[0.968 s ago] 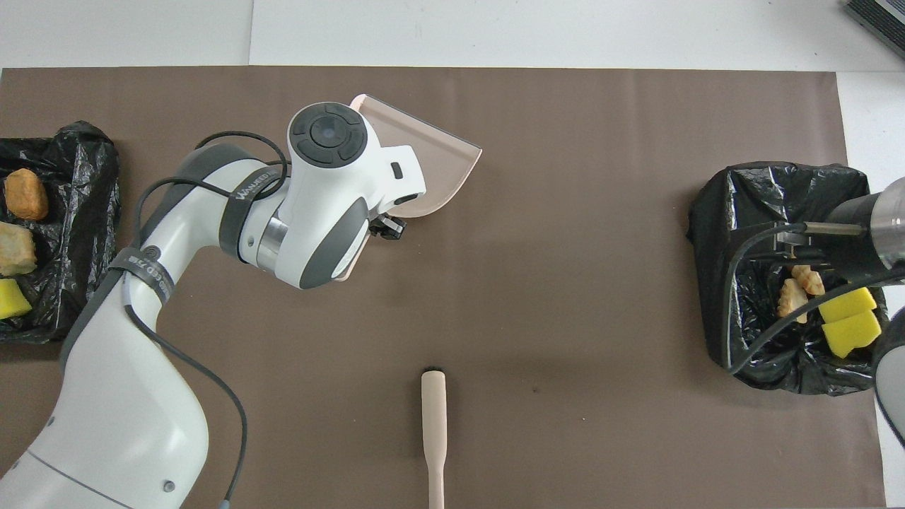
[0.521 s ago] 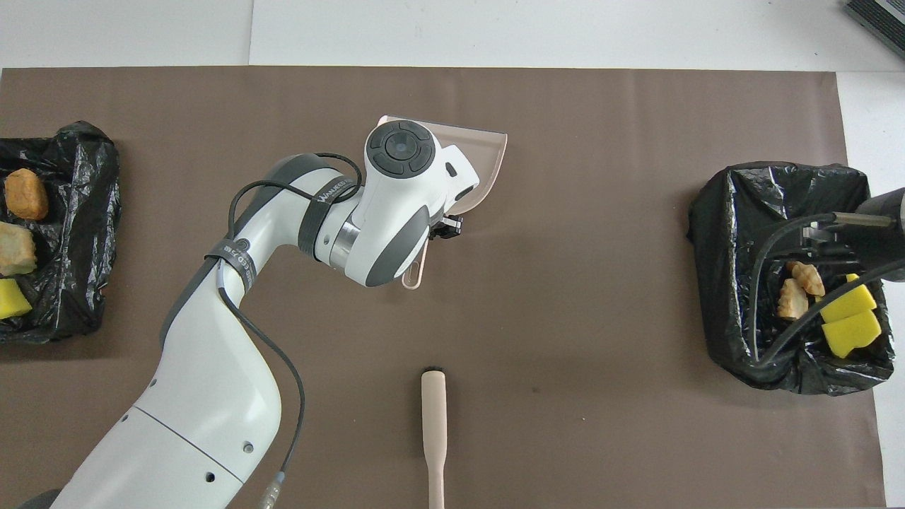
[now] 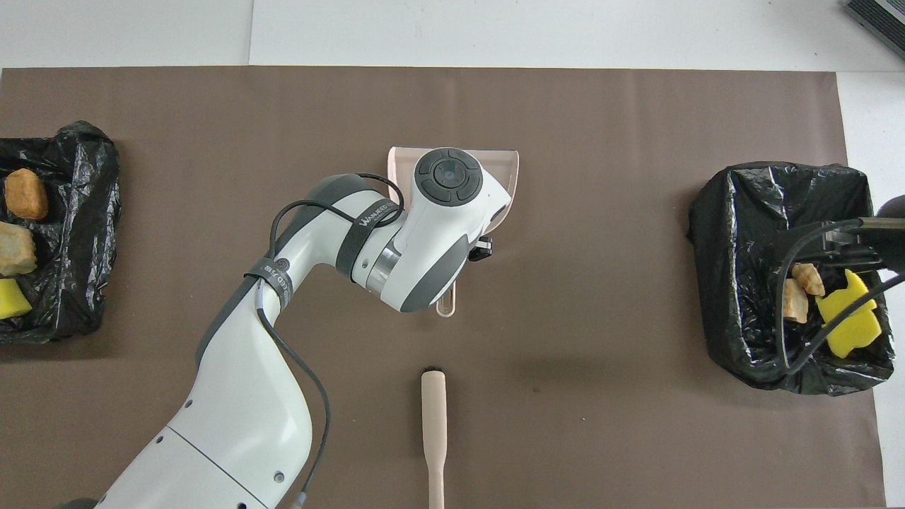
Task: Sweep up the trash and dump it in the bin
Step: 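Set the empty dustpan down at table center with the left gripper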
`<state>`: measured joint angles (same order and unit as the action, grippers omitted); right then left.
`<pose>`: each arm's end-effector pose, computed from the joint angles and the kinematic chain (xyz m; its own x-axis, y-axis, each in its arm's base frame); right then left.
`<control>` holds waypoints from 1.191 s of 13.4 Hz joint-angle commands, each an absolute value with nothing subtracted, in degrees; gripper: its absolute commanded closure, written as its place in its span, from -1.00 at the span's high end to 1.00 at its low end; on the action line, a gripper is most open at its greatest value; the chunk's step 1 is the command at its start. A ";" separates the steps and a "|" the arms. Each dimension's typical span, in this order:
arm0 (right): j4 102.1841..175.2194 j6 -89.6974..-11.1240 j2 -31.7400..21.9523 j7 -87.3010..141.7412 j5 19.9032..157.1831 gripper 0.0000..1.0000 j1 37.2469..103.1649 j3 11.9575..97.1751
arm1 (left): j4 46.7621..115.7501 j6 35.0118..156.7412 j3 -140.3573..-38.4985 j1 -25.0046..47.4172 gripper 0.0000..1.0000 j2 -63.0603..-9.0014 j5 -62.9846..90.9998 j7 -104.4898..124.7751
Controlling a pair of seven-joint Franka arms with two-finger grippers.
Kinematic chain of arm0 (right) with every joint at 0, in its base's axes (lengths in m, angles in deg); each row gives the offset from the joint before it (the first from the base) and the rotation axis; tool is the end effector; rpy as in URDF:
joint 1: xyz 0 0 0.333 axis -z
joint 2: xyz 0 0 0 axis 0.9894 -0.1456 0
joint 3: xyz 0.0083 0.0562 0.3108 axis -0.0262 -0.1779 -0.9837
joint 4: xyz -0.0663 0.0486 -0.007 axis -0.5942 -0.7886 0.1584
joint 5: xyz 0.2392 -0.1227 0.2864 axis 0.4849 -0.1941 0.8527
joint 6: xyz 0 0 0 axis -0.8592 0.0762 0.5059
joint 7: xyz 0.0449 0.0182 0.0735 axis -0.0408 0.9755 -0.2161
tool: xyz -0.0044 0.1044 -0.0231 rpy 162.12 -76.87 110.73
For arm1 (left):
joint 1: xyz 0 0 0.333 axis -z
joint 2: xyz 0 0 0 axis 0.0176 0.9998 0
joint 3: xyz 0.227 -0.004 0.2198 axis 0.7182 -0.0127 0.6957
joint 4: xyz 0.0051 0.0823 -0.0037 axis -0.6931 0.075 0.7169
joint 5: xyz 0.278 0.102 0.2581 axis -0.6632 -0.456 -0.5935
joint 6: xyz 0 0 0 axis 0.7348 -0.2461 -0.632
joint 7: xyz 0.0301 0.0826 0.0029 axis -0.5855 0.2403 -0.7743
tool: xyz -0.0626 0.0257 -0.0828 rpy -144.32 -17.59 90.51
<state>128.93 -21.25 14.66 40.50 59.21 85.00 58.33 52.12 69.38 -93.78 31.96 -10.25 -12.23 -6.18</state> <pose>0.5273 0.0042 0.6316 0.9957 -0.0888 -0.0250 -0.0892 -0.9959 -0.0154 0.5558 -0.4475 0.3392 0.9871 -0.1352 -0.0855 -0.1343 -0.9908 0.0165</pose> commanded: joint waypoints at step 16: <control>128.55 -20.44 14.58 39.09 58.31 1.00 90.68 57.37 | 67.40 61.75 -91.06 16.05 1.00 -39.82 -12.71 16.33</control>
